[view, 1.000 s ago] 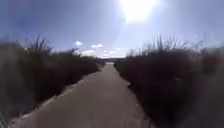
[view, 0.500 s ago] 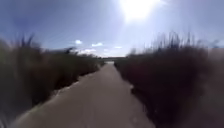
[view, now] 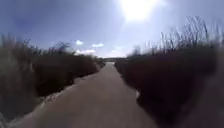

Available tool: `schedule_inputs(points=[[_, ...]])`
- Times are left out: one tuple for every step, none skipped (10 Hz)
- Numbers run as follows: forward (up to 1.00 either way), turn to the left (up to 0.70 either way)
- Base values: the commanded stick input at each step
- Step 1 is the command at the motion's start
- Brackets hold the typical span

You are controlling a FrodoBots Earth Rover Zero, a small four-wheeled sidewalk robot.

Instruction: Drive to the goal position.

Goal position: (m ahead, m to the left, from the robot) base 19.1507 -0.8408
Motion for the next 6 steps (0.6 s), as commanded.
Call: schedule_inputs(points=[[0.85, 0.00], [0.85, 0.00], [0.85, 0.00], [0.85, 0.00], [0.85, 0.00], [0.85, 0.00]])
